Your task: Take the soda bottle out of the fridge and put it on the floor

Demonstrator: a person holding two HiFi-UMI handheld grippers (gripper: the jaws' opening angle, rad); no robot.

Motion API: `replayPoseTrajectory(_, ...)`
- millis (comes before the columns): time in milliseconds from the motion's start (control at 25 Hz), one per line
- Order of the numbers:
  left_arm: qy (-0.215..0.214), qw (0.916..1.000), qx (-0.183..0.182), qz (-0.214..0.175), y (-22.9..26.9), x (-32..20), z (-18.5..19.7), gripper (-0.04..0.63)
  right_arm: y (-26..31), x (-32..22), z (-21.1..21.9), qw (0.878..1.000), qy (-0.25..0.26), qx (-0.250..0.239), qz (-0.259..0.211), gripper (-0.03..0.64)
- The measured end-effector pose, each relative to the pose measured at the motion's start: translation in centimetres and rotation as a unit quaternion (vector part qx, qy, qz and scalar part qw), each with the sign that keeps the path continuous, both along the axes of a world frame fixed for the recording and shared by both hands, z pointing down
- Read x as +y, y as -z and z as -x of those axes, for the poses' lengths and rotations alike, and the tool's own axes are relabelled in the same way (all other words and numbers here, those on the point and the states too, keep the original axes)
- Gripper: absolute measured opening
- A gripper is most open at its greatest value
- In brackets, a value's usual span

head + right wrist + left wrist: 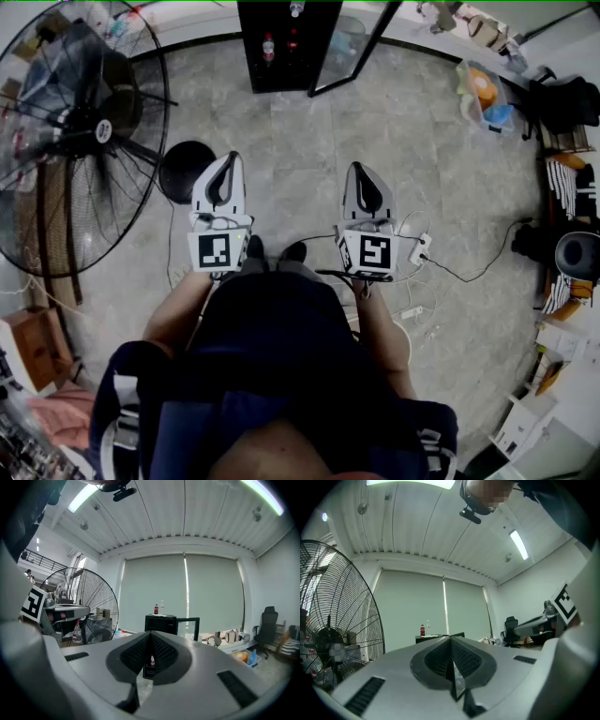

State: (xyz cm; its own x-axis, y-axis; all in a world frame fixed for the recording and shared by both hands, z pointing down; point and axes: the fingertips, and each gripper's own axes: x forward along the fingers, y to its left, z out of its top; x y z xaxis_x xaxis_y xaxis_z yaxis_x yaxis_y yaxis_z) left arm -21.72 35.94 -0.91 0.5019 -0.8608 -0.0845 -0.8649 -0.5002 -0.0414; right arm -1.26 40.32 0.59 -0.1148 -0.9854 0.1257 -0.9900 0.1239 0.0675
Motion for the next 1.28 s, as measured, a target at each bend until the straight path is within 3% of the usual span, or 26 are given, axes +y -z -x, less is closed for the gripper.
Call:
replayPoseTrajectory(960, -0.015, 0.9998, -0.009, 0.014, -0.6, -0.7, -0.6, 0.023, -0.5, -1.2, -0.6, 1.0, 0.001, 0.014, -0.006, 0.02)
replayPoseTrajectory(1000, -0.015, 0.9998, -0.008, 0.014, -0.5, -0.7, -0.7, 0.023, -0.5, -1.3, -0.7, 1.0, 0.004, 0.013, -0.005, 0.029)
replayPoseTrajectory(1120, -0.016, 0.9997, -0.007, 0.014, -0.4, -0.7, -0.9, 0.023, -0.5, -1.6, -0.6, 1.0, 0.015, -0.005, -0.009, 0.173)
replayPoseTrajectory(1280, -0.017, 0.9996, -0.008, 0.021, -0.7, -0.9, -1.3, 0.023, -0.7, -2.4, -0.5, 0.999, 0.031, -0.01, -0.011, 0.274)
